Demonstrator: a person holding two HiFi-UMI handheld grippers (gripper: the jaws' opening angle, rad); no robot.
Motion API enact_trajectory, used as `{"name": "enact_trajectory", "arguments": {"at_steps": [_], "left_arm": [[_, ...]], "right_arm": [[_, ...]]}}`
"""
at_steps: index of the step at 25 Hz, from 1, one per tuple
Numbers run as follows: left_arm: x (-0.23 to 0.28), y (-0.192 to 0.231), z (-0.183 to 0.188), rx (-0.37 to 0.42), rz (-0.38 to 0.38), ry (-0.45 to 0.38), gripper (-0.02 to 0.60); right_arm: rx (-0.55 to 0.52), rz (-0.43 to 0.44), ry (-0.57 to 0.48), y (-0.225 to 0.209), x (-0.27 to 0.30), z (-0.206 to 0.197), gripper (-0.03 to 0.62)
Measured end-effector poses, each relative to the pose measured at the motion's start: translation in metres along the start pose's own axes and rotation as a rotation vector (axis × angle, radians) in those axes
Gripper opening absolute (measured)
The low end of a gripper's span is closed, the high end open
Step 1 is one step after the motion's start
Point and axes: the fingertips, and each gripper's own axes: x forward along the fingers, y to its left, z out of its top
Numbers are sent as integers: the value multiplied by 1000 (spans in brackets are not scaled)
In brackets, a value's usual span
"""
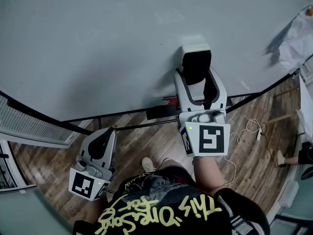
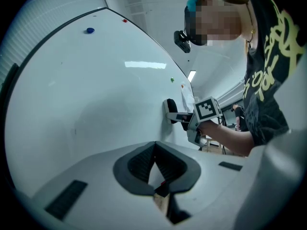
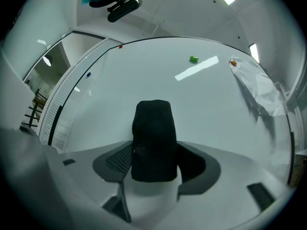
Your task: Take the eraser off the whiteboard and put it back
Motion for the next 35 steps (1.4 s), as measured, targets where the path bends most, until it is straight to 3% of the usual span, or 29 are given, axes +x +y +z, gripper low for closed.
{"name": "enact_trajectory", "arguments": {"at_steps": [14,35], "left_arm": [[-8,5,-3,-7,23,2,8],[-10,-6,0,12,18,3,8]], "right_arm": [[-2,-37,-23,-3,4,-1,262],[37,-8,-67,-13,-18,4,261]]}}
